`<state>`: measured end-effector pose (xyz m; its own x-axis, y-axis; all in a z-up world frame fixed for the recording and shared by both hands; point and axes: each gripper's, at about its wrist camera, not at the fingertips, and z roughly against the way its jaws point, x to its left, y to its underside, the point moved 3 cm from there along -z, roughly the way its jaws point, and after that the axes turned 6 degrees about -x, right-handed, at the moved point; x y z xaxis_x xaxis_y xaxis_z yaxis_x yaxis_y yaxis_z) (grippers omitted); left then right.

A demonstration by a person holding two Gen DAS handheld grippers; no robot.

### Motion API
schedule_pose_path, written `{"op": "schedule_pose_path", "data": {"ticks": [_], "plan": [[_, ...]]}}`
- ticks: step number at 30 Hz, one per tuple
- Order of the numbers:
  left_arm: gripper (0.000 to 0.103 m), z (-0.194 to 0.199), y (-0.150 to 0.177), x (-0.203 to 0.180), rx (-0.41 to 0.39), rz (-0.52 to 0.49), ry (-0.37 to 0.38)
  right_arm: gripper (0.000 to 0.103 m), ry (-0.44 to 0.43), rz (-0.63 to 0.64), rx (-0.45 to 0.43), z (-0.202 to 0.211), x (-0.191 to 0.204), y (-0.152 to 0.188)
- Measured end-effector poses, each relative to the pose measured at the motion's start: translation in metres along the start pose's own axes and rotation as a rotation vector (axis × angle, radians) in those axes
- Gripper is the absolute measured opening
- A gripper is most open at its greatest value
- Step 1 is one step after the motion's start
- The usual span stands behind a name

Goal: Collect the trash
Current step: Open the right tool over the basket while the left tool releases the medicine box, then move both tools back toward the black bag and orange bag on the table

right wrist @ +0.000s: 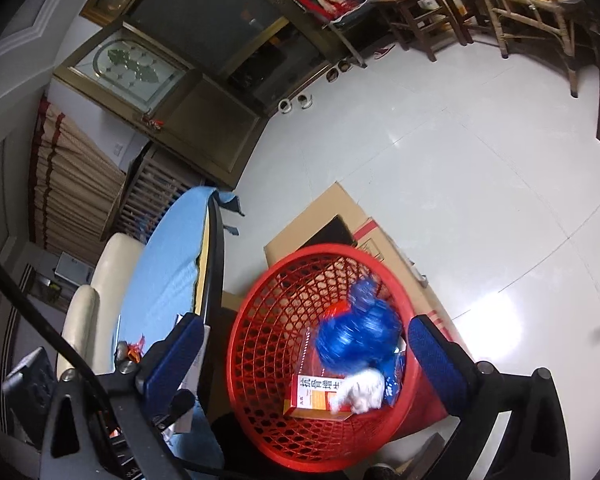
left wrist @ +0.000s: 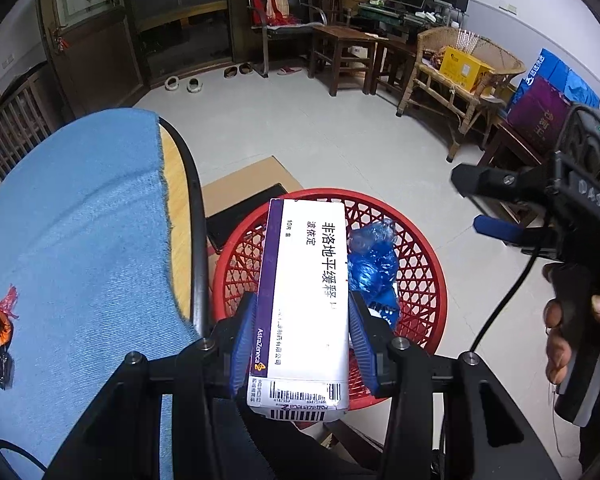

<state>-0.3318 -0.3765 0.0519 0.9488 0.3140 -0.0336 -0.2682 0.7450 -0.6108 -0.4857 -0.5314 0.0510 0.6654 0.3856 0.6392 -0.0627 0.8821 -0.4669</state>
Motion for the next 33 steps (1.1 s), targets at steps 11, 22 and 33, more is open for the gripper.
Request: {"op": "schedule_pose_path", "data": {"ticks": [11, 22, 33], "plan": [[0.047, -0.018, -0.012, -0.011, 0.024, -0.021, 0.01, 0.103, 0.001, -0.009, -0.022, 0.009, -0.003, -0.006], [0.048, -0.026, -0.016, -0.016, 0.036, -0.025, 0.005, 0.103, -0.005, -0.004, -0.051, 0.021, 0.002, -0.01], [0.081, -0.016, -0.017, -0.01, 0.031, -0.001, 0.0, 0.103, -0.002, 0.004, -0.078, 0.037, 0.007, -0.013]]}}
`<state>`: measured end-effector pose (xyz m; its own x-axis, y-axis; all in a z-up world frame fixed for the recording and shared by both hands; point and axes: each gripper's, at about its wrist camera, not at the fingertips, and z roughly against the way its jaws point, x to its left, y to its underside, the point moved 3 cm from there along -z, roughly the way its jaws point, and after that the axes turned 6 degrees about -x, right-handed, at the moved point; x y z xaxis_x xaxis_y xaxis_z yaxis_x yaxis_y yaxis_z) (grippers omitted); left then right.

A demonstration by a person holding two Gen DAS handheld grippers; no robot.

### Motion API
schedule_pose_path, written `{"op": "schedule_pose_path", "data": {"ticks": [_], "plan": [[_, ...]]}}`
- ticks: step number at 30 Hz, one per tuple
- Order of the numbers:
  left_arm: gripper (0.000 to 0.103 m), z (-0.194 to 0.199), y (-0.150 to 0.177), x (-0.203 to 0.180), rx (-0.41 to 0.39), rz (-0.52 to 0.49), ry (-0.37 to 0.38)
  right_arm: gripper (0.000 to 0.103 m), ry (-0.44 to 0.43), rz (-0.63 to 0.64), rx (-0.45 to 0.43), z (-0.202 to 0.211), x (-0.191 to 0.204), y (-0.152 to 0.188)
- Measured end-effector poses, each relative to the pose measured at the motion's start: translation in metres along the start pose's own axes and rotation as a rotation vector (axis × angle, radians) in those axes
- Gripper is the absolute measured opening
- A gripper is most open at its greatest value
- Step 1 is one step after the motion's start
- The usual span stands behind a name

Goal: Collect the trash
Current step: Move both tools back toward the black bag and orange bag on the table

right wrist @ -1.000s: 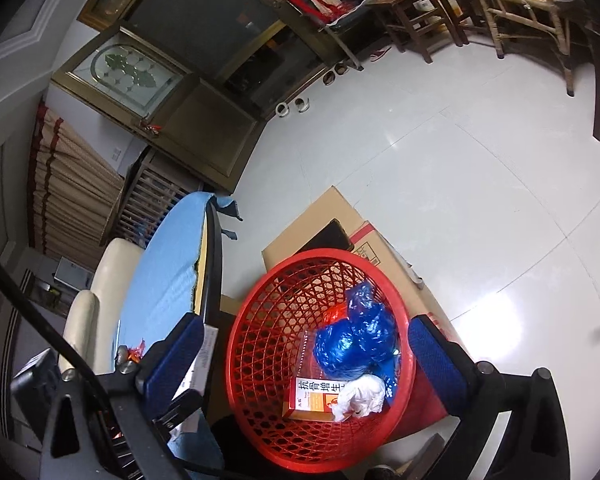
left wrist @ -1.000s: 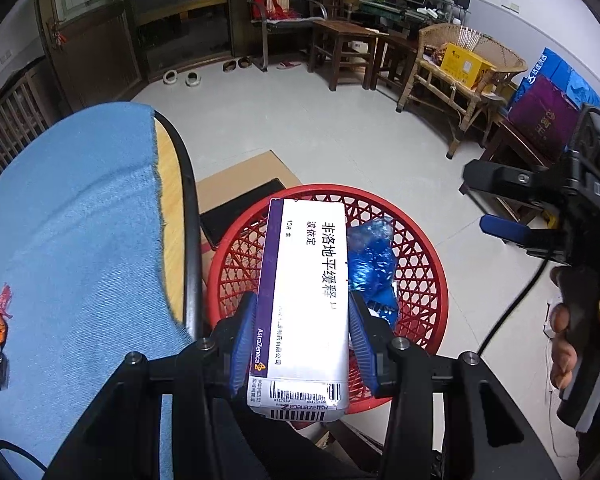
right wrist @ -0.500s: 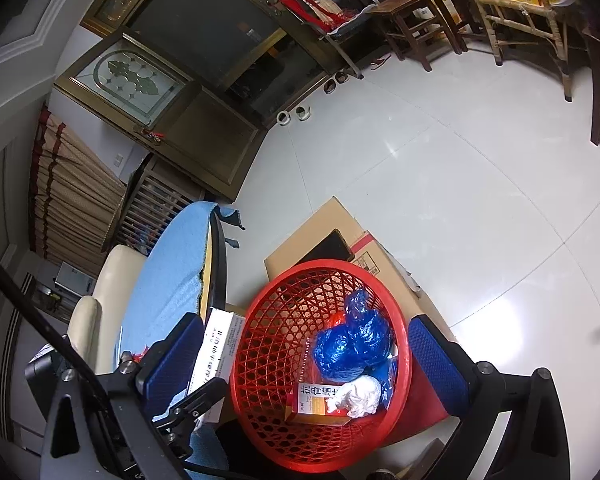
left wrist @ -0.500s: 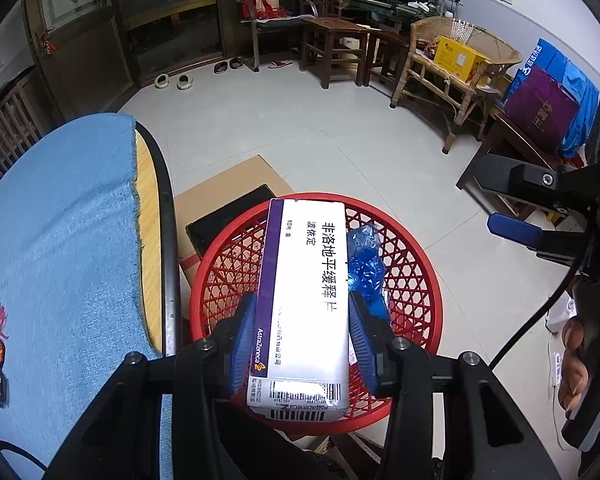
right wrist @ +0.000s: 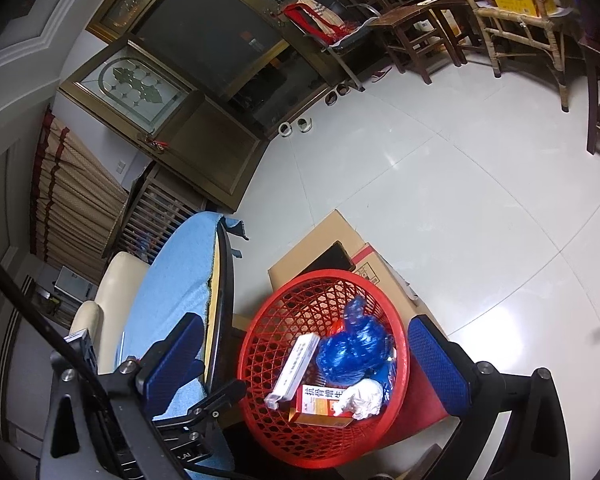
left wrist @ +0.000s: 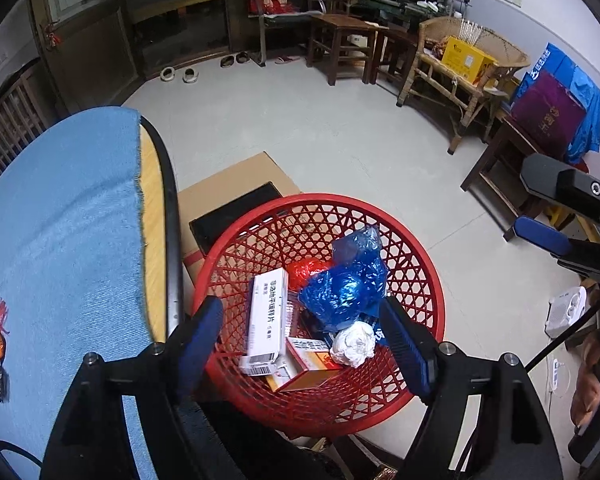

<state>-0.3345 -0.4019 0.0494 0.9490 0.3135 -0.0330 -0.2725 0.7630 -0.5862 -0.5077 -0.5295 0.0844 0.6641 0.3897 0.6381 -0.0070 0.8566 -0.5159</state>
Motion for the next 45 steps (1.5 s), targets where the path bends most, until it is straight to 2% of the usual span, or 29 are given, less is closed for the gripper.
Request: {"op": "schedule_pose_path", "data": {"ticks": [7, 13, 16, 22, 25, 29, 34, 36, 37, 39, 45], "plan": [[0.081, 0.034, 0.01, 0.043, -0.061, 0.094, -0.031, 0.103, -0.024, 0.032, 0.023, -0.004, 0.019, 0.01], [0.081, 0.069, 0.044, 0.114, -0.103, 0.28, -0.089, 0.103, -0.064, 0.091, 0.095, -0.028, 0.058, 0.033], [0.081, 0.084, 0.061, 0.154, -0.123, 0.336, -0.153, 0.103, -0.092, 0.136, 0.138, -0.042, 0.083, 0.049], [0.081, 0.116, 0.09, 0.272, -0.182, 0.454, -0.34, 0.103, -0.125, 0.229, 0.216, -0.062, 0.128, 0.08], [0.081, 0.121, 0.102, 0.329, -0.19, 0.532, -0.392, 0.103, -0.12, 0.252, 0.23, -0.067, 0.14, 0.09], [0.081, 0.113, 0.112, 0.369, -0.196, 0.578, -0.371, 0.103, -0.106, 0.272, 0.244, -0.074, 0.151, 0.099], [0.081, 0.089, 0.119, 0.376, -0.178, 0.579, -0.29, 0.103, -0.093, 0.304, 0.261, -0.082, 0.167, 0.104], [0.049, 0.088, 0.125, 0.377, -0.182, 0.594, -0.3, 0.103, -0.093, 0.317, 0.265, -0.084, 0.175, 0.105], [0.047, 0.089, 0.127, 0.378, -0.183, 0.604, -0.293, 0.103, -0.093, 0.328, 0.269, -0.087, 0.18, 0.107], [0.026, 0.096, 0.133, 0.377, -0.201, 0.622, -0.284, 0.103, -0.096, 0.35, 0.28, -0.093, 0.19, 0.111], [0.014, 0.123, 0.16, 0.369, -0.221, 0.661, -0.335, 0.103, -0.142, 0.442, 0.327, -0.129, 0.237, 0.129]]}}
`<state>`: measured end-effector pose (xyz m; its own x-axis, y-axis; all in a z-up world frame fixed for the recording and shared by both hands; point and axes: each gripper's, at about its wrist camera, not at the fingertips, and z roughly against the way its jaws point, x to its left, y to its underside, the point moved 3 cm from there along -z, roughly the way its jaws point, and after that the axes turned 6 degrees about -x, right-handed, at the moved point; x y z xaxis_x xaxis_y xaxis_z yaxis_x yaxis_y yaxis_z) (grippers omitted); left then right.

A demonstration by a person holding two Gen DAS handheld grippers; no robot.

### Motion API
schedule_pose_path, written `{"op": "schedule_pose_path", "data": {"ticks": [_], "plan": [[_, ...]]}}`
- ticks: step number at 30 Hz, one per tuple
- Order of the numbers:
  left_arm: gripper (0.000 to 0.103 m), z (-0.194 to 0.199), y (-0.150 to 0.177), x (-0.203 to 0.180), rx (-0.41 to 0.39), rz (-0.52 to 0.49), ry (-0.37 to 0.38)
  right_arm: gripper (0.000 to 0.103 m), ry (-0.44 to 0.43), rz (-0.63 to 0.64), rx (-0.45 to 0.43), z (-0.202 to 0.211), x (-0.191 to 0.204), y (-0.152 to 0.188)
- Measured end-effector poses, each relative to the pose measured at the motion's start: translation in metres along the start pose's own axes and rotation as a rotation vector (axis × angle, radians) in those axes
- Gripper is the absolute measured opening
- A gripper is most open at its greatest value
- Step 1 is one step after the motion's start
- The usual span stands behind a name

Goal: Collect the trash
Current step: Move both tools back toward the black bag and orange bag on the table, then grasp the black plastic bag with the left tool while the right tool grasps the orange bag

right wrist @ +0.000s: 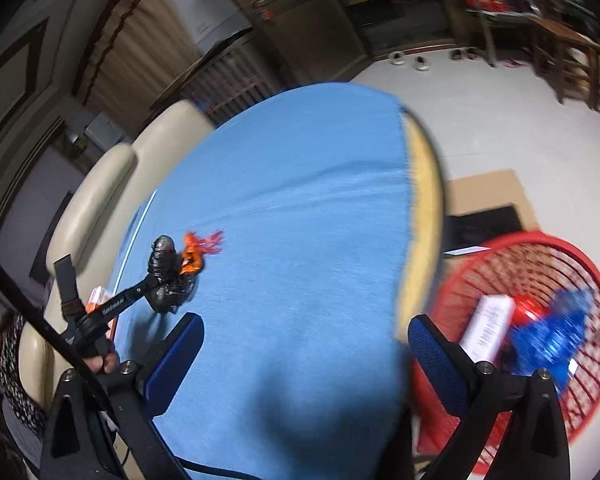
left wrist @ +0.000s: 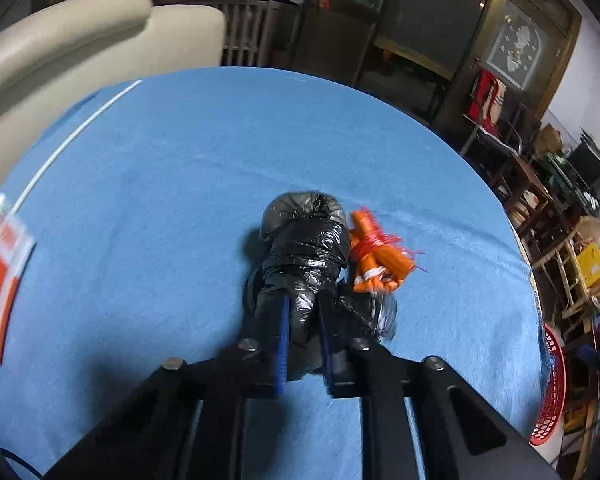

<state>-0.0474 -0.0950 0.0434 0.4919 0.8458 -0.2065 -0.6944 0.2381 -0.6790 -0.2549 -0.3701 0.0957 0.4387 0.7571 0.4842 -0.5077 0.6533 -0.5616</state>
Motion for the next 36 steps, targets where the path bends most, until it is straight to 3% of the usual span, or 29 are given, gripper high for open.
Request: {"op": "schedule_pose_path", "data": {"ticks": [5, 7, 8, 9, 10, 12, 19, 20, 21, 23, 29, 33, 34, 36], "plan": [[0.015, 0.016, 0.008, 0.017, 0.005, 0.045, -0.02, 0.103, -0.061, 0.124, 0.049, -0.06, 0.056, -0.017], [0.039, 0.017, 0.007, 0.023, 0.006, 0.073, -0.021, 0.103, -0.087, 0.167, 0.072, -0.086, 0.08, -0.025], [0.065, 0.018, 0.005, 0.025, -0.003, 0.091, -0.016, 0.103, -0.096, 0.172, 0.079, -0.094, 0.088, -0.026], [0.082, 0.021, 0.003, 0.027, -0.025, 0.108, -0.007, 0.103, -0.109, 0.175, 0.084, -0.1, 0.096, -0.028], [0.083, 0.024, -0.001, 0.025, -0.05, 0.121, 0.003, 0.103, -0.12, 0.179, 0.086, -0.104, 0.102, -0.029], [0.083, 0.021, -0.007, 0.021, -0.065, 0.122, 0.026, 0.103, -0.131, 0.191, 0.092, -0.11, 0.109, -0.026], [0.083, -0.022, -0.018, -0.006, 0.002, 0.034, 0.037, 0.103, -0.1, 0.152, 0.116, -0.123, 0.103, -0.023], [0.07, -0.03, -0.014, -0.006, 0.032, 0.028, 0.024, 0.103, -0.099, 0.141, 0.12, -0.126, 0.102, -0.025], [0.036, -0.038, -0.01, -0.002, 0.06, 0.039, 0.015, 0.103, -0.099, 0.136, 0.122, -0.129, 0.103, -0.026], [0.038, -0.042, -0.004, 0.005, 0.074, 0.077, 0.037, 0.103, -0.107, 0.139, 0.122, -0.135, 0.107, -0.031], [0.036, -0.028, 0.011, 0.012, 0.062, 0.068, -0.01, 0.103, -0.143, 0.199, 0.169, -0.173, 0.142, -0.036], [0.036, -0.015, 0.021, 0.021, 0.048, 0.104, -0.044, 0.103, -0.099, 0.253, 0.208, -0.208, 0.165, -0.031], [0.036, -0.01, 0.022, 0.024, 0.045, 0.109, -0.047, 0.097, -0.089, 0.272, 0.213, -0.214, 0.169, -0.029], [0.036, -0.004, 0.023, 0.025, 0.038, 0.118, -0.055, 0.075, -0.053, 0.342, 0.237, -0.225, 0.18, -0.022]]}}
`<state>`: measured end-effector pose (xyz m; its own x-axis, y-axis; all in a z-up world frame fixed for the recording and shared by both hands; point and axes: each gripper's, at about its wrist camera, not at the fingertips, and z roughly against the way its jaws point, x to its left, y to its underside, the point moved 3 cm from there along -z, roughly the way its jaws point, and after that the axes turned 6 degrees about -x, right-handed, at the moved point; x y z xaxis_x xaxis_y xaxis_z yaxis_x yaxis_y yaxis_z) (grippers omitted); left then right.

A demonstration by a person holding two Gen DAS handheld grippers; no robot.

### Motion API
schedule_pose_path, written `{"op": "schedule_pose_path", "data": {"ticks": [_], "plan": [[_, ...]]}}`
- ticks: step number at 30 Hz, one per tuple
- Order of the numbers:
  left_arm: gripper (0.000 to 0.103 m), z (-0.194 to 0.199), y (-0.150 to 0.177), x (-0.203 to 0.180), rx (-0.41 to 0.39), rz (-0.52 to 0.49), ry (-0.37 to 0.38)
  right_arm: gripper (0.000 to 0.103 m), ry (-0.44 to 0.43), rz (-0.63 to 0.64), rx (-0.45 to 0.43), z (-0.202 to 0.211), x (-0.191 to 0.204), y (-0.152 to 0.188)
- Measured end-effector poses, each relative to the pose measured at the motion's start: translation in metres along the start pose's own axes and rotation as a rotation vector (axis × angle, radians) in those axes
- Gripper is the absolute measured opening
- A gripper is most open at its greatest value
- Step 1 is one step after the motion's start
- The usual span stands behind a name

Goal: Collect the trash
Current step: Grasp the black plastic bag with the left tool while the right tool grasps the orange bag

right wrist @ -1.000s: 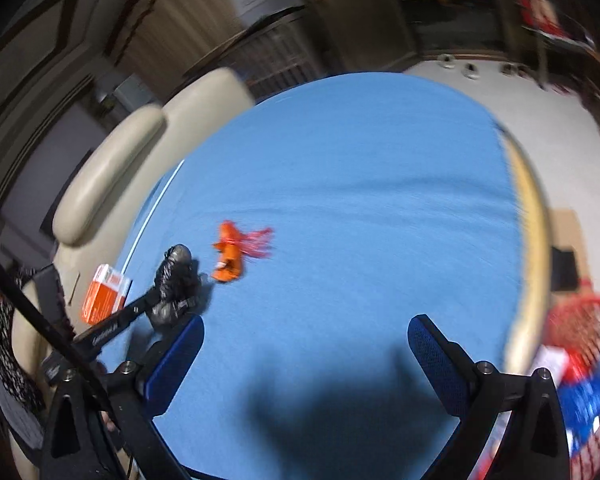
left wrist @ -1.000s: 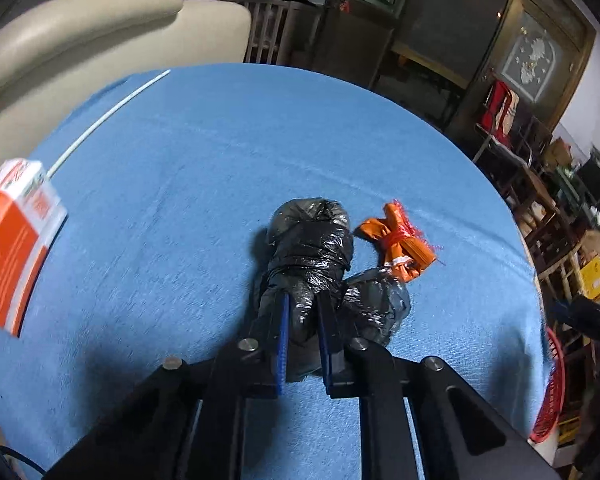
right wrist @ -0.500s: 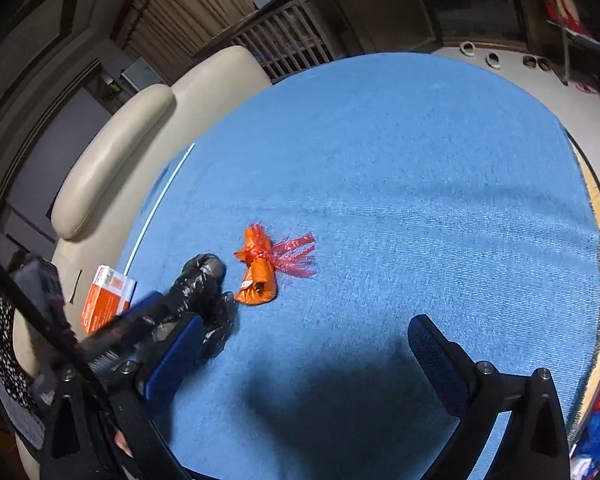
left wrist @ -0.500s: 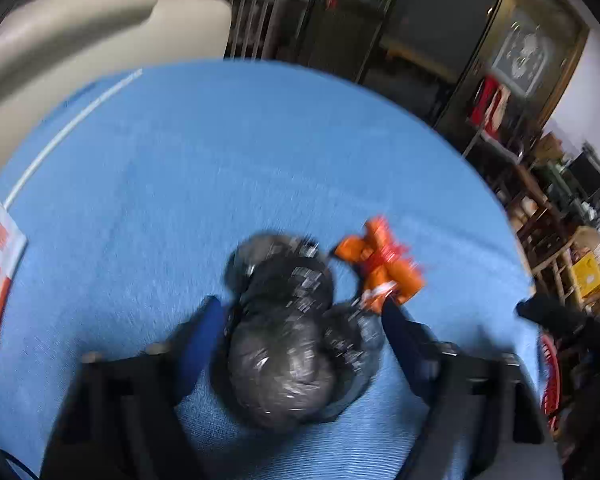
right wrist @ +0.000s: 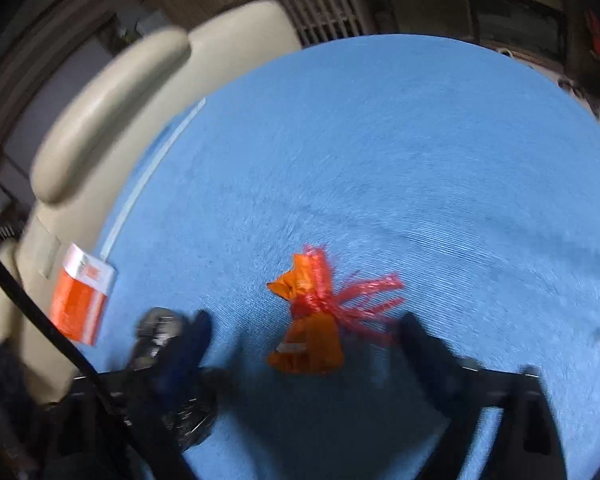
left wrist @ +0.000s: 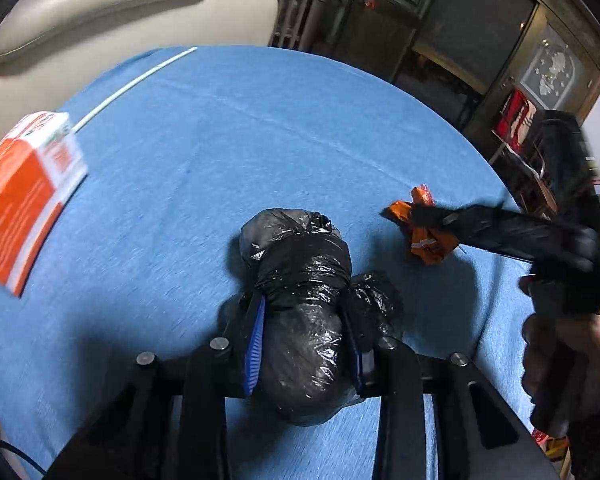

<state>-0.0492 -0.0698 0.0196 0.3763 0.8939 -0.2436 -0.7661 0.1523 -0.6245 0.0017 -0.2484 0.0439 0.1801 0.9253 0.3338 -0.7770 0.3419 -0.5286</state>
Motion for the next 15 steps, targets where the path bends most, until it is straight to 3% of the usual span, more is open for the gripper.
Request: {"op": "schedule_pose_path", "data": {"ticks": [1, 2, 7, 15], "plan": [[0.036, 0.002, 0.0, 0.0, -0.003, 0.001, -0.002, 0.049, 0.024, 0.036, 0.026, -0.008, 0.005, 0.002], [0.036, 0.004, 0.0, -0.001, -0.007, 0.001, -0.002, 0.033, 0.048, 0.065, 0.049, -0.013, 0.009, 0.005], [0.036, 0.014, 0.0, -0.011, -0.033, -0.009, 0.01, 0.028, 0.071, 0.133, 0.0, 0.01, 0.016, 0.016], [0.036, 0.023, 0.008, -0.044, -0.054, -0.046, 0.015, 0.028, 0.029, 0.026, -0.095, 0.072, -0.008, 0.043]]}}
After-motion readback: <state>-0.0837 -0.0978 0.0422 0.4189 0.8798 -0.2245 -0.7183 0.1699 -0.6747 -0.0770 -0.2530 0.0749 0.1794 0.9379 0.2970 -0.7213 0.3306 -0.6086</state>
